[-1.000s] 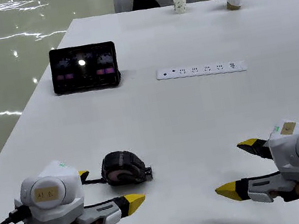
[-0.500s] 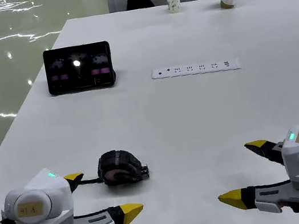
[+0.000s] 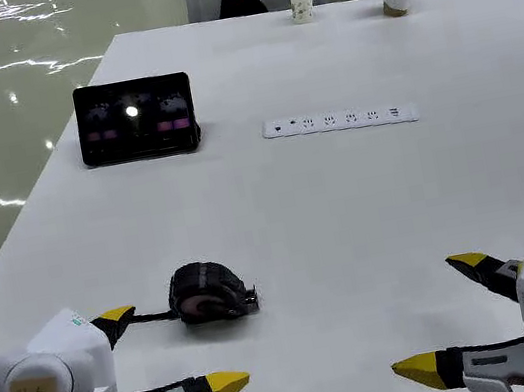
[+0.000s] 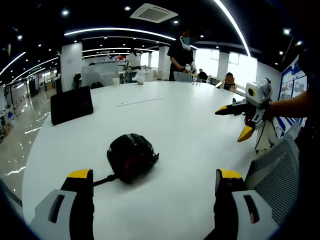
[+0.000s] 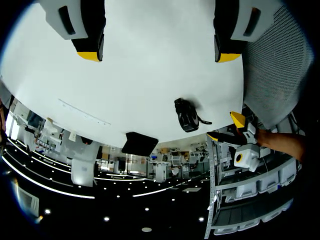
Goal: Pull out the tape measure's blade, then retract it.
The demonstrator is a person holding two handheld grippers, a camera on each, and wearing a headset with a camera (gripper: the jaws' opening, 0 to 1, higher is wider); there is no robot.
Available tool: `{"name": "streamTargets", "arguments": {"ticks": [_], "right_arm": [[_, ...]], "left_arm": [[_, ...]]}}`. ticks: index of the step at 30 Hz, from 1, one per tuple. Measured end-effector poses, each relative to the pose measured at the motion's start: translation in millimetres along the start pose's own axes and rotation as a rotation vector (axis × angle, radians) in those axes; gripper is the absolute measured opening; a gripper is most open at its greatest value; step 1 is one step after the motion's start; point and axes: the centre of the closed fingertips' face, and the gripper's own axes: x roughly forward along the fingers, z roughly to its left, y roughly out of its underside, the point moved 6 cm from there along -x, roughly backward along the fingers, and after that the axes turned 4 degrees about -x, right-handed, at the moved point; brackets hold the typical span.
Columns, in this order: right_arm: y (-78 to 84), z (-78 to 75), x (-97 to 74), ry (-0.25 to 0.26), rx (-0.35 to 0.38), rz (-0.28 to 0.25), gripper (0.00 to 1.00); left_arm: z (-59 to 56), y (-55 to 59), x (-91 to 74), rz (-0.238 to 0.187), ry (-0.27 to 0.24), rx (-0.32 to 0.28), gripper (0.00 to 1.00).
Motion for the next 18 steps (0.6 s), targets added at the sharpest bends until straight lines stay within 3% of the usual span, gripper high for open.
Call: {"name": "streamTargets", "arguments": {"ticks": [7, 13, 18], "right_arm": [[1.0, 2.0, -4.7, 0.026, 0.018, -0.018, 0.97], [0.8, 4.3, -8.1, 0.031, 0.021, -0.033, 0.99], [2.1, 6.1, -10.5, 0.025, 0.026, -0.042, 0.99]], "left_arm": [[-4.8, -3.6, -1.4, -0.018, 0.026, 0.003, 0.99], [-7.5, -1.2, -2.3, -0.019, 0.041, 0.04, 0.99], [-7.1, -1.2, -5.2, -0.039, 0.046, 0.018, 0.99]]}}
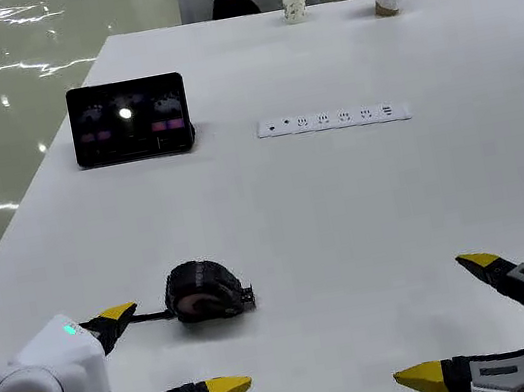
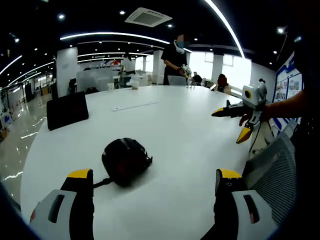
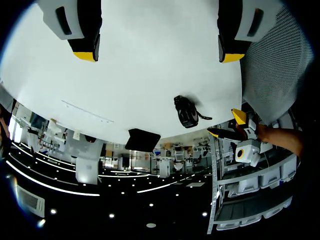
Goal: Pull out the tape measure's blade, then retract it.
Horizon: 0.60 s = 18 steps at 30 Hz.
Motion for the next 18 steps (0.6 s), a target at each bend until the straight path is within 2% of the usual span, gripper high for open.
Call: {"name": "streamTargets", "arguments": {"ticks": [1, 6, 8, 12, 18], "right_arm": [[0.6, 0.7, -0.4, -0.001, 0.002, 0.003, 0.99], [0.3, 2.2, -0.5, -0.003, 0.0, 0.002, 0.99], [-0.6, 2.1, -0.3, -0.002, -0.001, -0.001, 0.99], [-2.4, 2.3, -0.2, 0.0, -0.003, -0.003, 0.99], [-2.2, 2.8, -0.3, 0.0, -0.004, -0.003, 0.99]], "left_arm": [[-0.5, -1.1, -1.1, -0.017, 0.0, -0.003, 0.99], [-1.5, -0.2, -3.8, -0.009, -0.018, 0.003, 0.99], [-2.6, 0.1, -4.9, -0.004, -0.011, -0.009, 0.99], [-1.8, -1.0, -7.0, 0.0, -0.023, 0.01, 0.99], [-0.9, -1.9, -7.4, 0.003, -0.016, 0.004, 0.99]]}}
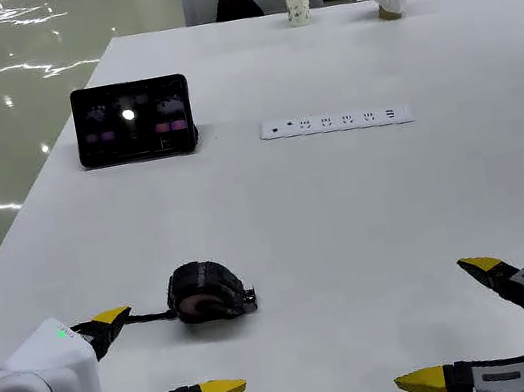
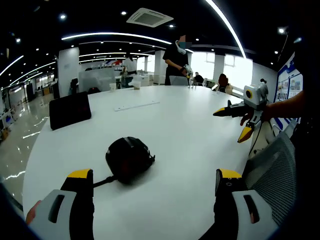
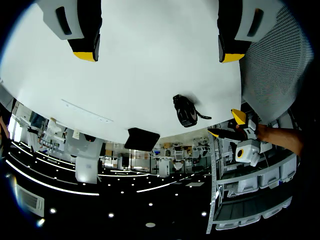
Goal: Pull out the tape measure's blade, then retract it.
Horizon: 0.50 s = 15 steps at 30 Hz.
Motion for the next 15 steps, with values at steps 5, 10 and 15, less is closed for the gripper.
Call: {"name": "streamTargets", "arguments": {"ticks": [5, 10, 15], "right_arm": [[0.6, -0.4, -1.3, 0.002, 0.003, -0.001, 0.99], [1.0, -1.4, -2.1, 0.003, 0.005, 0.0, 0.99], [1.1, -1.3, -1.8, 0.002, 0.005, 0.0, 0.99]], "left_arm": [[0.1, 1.4, 2.2, 0.003, 0.01, 0.001, 0.99], [-0.8, 1.6, 3.7, 0.005, 0.017, 0.005, 0.99], [-2.0, -1.3, 2.7, 0.003, 0.014, 0.009, 0.99]]}}
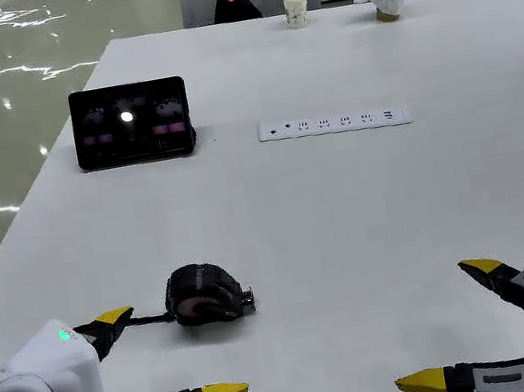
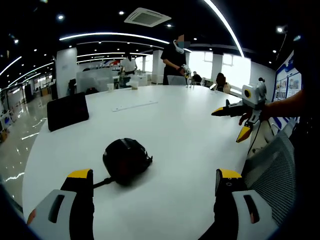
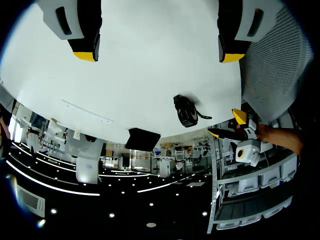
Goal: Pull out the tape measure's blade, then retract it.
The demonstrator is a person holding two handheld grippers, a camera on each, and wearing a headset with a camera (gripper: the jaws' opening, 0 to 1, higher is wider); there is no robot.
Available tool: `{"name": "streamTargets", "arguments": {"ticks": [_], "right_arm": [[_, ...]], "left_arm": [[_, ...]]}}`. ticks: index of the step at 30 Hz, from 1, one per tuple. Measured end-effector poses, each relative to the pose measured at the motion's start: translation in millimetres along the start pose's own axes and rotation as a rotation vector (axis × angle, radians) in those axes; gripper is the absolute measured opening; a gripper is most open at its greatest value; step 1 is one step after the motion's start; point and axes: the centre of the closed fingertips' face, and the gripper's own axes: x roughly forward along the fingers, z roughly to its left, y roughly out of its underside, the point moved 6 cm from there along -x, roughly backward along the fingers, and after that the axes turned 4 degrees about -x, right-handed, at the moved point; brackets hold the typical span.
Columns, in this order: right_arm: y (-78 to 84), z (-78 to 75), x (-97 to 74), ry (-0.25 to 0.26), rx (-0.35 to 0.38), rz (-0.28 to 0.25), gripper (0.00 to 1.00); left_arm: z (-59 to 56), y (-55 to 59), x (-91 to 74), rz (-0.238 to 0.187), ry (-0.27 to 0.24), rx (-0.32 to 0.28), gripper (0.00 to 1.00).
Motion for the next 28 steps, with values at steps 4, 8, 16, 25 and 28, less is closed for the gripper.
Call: {"name": "streamTargets", "arguments": {"ticks": [4, 8, 16, 25, 28], "right_arm": [[0.0, 0.1, 0.3, 0.0, 0.0, 0.001, 0.99], [-0.3, 0.5, 0.3, -0.002, -0.001, 0.001, 0.99], [-0.1, 0.4, 0.0, -0.001, 0.001, 0.002, 0.99], [0.1, 0.7, -0.4, -0.002, -0.001, 0.005, 0.99], [0.3, 0.9, -0.7, -0.002, -0.001, 0.006, 0.99]], "left_arm": [[2.3, -0.1, 0.1, 0.003, -0.005, -0.002, 0.99], [3.9, -0.1, 0.7, 0.002, -0.003, -0.007, 0.98], [3.1, -0.6, 1.7, 0.005, 0.005, -0.008, 0.99], [2.8, -0.9, 2.1, 0.011, 0.008, 0.0, 0.99], [2.4, -1.1, 2.5, 0.013, 0.011, 0.005, 0.99]]}}
